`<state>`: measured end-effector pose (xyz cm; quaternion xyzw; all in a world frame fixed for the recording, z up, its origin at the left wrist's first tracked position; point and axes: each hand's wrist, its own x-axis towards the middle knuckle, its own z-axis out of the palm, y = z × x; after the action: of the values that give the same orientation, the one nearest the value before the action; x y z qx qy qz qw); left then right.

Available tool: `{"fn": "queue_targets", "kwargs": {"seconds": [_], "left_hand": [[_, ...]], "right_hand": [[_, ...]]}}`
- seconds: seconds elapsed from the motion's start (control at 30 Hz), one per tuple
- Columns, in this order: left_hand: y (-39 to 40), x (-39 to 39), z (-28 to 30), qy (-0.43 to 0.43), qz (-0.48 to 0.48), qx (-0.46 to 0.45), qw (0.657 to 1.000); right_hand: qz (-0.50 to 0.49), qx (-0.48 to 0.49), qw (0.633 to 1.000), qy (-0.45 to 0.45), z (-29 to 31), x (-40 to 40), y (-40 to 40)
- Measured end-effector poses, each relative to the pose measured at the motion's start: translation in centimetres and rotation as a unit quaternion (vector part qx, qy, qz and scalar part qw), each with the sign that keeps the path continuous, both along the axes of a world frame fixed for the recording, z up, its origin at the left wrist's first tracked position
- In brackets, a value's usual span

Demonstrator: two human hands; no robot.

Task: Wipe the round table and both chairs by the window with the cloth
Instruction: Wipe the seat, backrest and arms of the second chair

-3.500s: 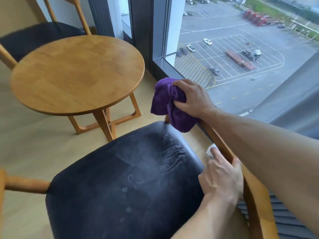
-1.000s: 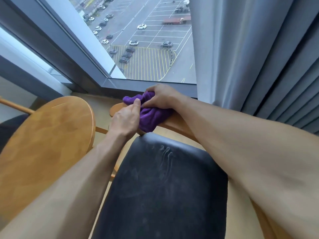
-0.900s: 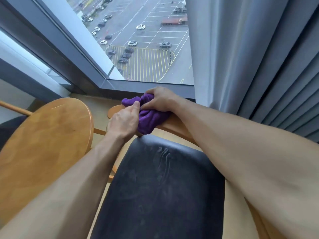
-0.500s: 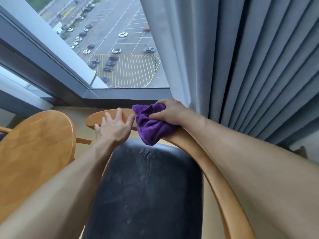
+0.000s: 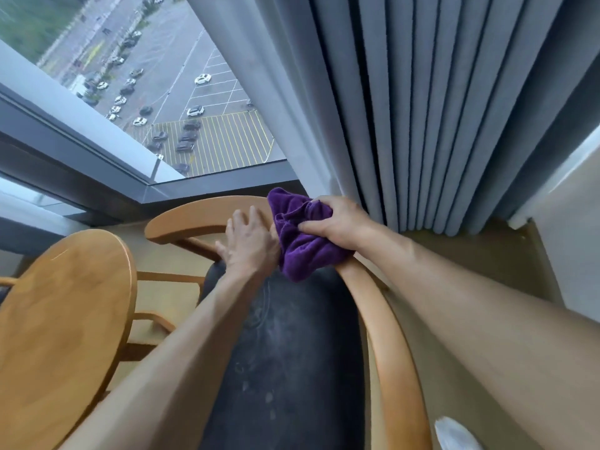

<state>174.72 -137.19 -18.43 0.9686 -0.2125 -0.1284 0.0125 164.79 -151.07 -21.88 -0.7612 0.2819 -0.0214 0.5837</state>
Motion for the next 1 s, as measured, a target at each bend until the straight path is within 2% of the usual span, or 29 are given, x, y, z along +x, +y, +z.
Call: {"fn": "queue_targets", "kwargs": {"seconds": [0.33,0.5,0.67,0.83,1.0], "left_hand": [[-0.6,-5.5,1.9,0.068,-0.096,-0.035,0.992],[-0.4,-7.7,3.3,0.132,-0.143,-0.077,0.978],[-0.3,-12.2,4.9,0.21,-0.12,-0.139,0.96],[0.2,-15.9,5.8,0.267,-0.127,-0.167,0.941],[1.3,-18.7,6.1,0.271,-0.182,-0.167,0.93]], "right_hand": [[-0.095,0.122,0.988,0.005,0.5,-7.4,1.5],[-0.154,0.25,0.956,-0.014,1.1,-11.1,3.1],[-0.197,0.335,0.92,-0.051,1.9,-16.0,5.4],[-0.238,0.348,0.904,-0.072,2.5,-20.4,8.9],[-0.275,0.351,0.889,-0.108,2.1,-23.2,12.8]]}}
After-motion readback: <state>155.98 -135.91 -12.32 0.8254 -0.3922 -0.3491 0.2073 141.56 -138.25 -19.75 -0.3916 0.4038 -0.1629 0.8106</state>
